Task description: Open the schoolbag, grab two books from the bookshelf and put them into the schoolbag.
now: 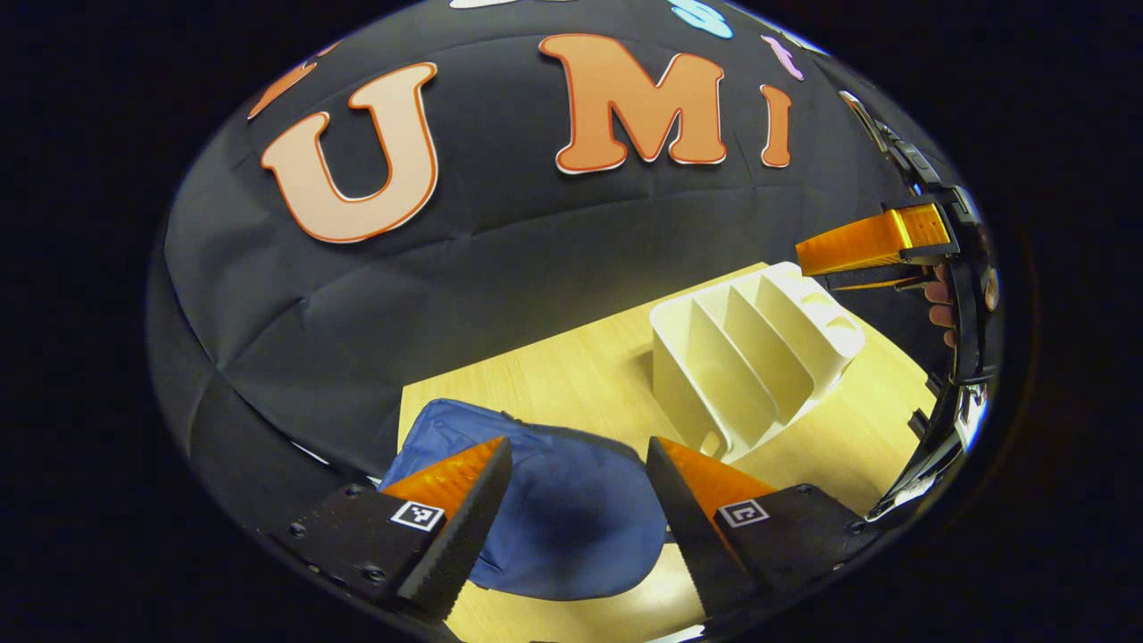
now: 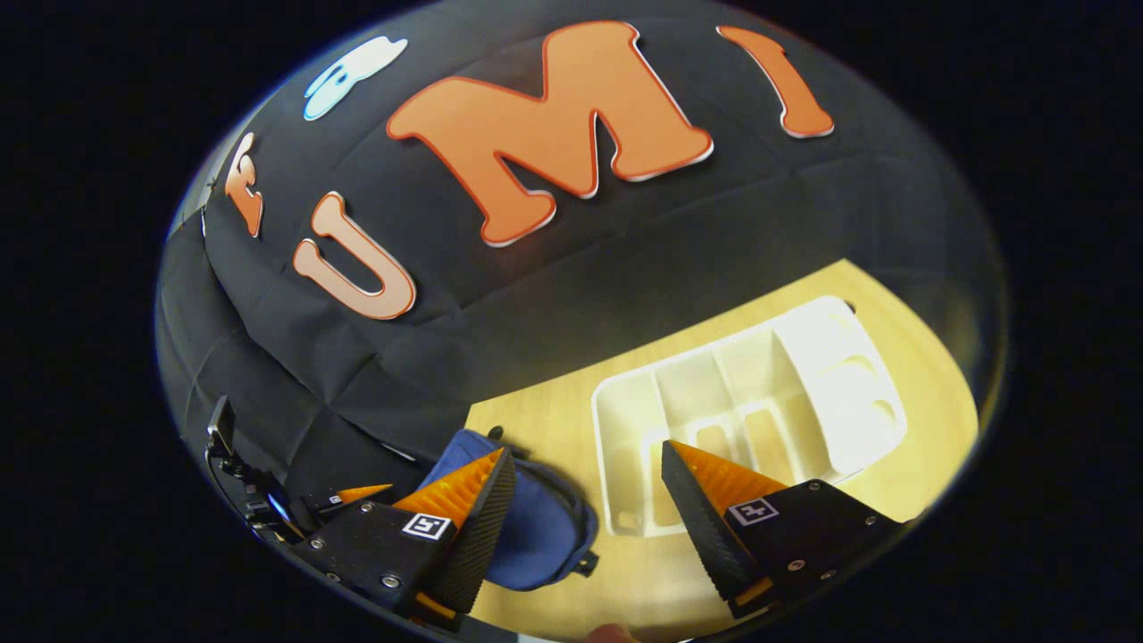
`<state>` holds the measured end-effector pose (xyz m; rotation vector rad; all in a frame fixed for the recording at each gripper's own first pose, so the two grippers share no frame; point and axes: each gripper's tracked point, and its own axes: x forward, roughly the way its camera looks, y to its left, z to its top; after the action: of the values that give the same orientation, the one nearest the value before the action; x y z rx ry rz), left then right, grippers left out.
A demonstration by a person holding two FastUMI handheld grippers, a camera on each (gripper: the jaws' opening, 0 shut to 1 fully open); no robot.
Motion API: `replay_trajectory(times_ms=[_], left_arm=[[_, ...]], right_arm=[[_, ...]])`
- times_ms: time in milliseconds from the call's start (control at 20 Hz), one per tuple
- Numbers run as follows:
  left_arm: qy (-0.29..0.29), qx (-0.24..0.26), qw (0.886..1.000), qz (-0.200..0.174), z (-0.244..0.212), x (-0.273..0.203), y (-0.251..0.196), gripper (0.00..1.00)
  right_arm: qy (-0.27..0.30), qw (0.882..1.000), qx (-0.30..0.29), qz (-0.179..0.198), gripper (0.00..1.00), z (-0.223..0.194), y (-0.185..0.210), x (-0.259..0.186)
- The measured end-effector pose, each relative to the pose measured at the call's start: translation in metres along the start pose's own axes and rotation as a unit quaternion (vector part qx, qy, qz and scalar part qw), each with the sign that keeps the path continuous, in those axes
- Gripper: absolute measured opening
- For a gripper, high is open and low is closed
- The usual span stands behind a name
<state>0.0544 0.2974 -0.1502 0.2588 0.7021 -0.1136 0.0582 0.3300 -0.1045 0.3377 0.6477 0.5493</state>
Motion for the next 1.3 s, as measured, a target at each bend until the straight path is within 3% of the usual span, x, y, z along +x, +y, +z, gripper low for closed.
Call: replay_trajectory(times_ms=[250,500,750,800,900,1000,1050,1250,1300], left_arm=[[-0.045,0.001,0.999,-0.004,0.037,-0.007,-0.051,0.98],[-0.142,0.018,0.989,0.034,0.093,-0.029,-0.08,0.98],[-0.228,-0.002,0.971,0.066,0.138,-0.05,-0.099,1.0],[-0.244,-0.009,0.967,0.071,0.145,-0.054,-0.101,1.0],[-0.295,-0.025,0.952,0.081,0.169,-0.069,-0.103,1.0],[-0.317,-0.033,0.943,0.091,0.177,-0.08,-0.107,0.95],[-0.325,-0.035,0.94,0.095,0.178,-0.081,-0.108,0.99],[-0.364,-0.065,0.923,0.105,0.191,-0.102,-0.114,0.99],[-0.37,-0.073,0.92,0.103,0.193,-0.106,-0.116,0.95]], right_arm=[[-0.052,0.995,-0.078,-0.028,0.97,0.026,-0.021,-0.024],[-0.116,0.981,-0.139,-0.065,0.97,0.053,-0.04,-0.056],[-0.208,0.958,-0.176,-0.087,0.96,0.09,-0.044,-0.091],[-0.22,0.954,-0.184,-0.088,1.0,0.094,-0.044,-0.099],[-0.232,0.95,-0.191,-0.086,1.0,0.097,-0.04,-0.107],[-0.247,0.946,-0.192,-0.089,0.97,0.1,-0.041,-0.115],[-0.251,0.944,-0.193,-0.091,0.97,0.101,-0.042,-0.119],[-0.272,0.938,-0.196,-0.085,0.97,0.101,-0.035,-0.131],[-0.277,0.937,-0.194,-0.084,0.96,0.101,-0.035,-0.133]])
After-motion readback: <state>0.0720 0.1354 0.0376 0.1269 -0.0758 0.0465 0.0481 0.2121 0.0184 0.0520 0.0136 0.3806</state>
